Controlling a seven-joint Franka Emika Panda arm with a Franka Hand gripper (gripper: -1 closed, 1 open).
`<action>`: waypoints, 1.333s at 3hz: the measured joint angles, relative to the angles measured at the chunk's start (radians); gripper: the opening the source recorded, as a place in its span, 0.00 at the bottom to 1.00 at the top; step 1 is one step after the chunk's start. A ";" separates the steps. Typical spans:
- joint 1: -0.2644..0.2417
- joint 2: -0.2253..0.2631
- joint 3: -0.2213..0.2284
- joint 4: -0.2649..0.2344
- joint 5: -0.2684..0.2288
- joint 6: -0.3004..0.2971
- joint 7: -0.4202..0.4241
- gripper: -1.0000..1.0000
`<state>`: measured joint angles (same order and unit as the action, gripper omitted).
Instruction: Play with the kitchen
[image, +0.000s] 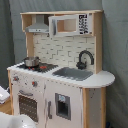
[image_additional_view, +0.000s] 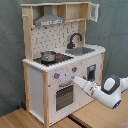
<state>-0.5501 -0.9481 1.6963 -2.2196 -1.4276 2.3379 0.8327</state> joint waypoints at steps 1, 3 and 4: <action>-0.026 0.000 -0.013 0.002 0.000 0.041 0.097 1.00; -0.103 0.000 -0.016 0.010 -0.023 0.125 0.283 1.00; -0.149 0.000 -0.016 0.044 -0.030 0.168 0.365 1.00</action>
<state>-0.6988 -0.9481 1.6804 -2.1757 -1.4580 2.5054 1.1980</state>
